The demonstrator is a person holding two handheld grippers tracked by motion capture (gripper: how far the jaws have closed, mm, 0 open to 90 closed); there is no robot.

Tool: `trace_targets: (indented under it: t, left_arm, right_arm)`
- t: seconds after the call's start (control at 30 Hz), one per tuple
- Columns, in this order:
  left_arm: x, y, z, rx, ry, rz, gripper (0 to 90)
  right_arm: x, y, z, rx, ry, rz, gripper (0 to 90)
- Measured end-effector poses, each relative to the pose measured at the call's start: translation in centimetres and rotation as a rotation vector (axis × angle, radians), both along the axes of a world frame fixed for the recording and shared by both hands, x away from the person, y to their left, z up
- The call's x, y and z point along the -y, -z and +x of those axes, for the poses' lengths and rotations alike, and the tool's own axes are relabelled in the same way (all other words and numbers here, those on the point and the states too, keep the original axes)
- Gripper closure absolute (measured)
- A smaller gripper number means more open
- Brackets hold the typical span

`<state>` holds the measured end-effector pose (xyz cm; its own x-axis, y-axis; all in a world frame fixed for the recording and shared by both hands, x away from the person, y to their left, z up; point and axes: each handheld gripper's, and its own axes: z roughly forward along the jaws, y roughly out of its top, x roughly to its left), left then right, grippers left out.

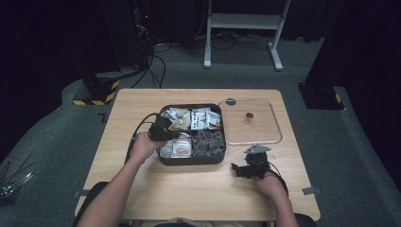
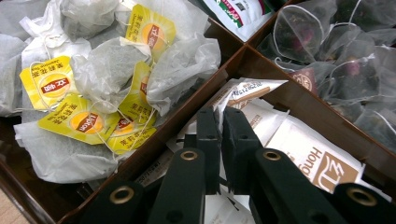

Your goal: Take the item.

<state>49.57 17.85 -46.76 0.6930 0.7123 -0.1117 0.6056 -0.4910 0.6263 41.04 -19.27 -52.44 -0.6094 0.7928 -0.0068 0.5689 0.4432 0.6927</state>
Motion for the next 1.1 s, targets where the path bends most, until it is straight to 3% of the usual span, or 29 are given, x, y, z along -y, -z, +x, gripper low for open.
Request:
trace_targets:
  t: [1.1]
  left_arm:
    - [-4.0,-2.6,-2.5,0.014,-0.074,-0.133,85.9]
  right_arm:
    - [0.0,0.0,0.2,0.000,-0.022,0.000,7.7]
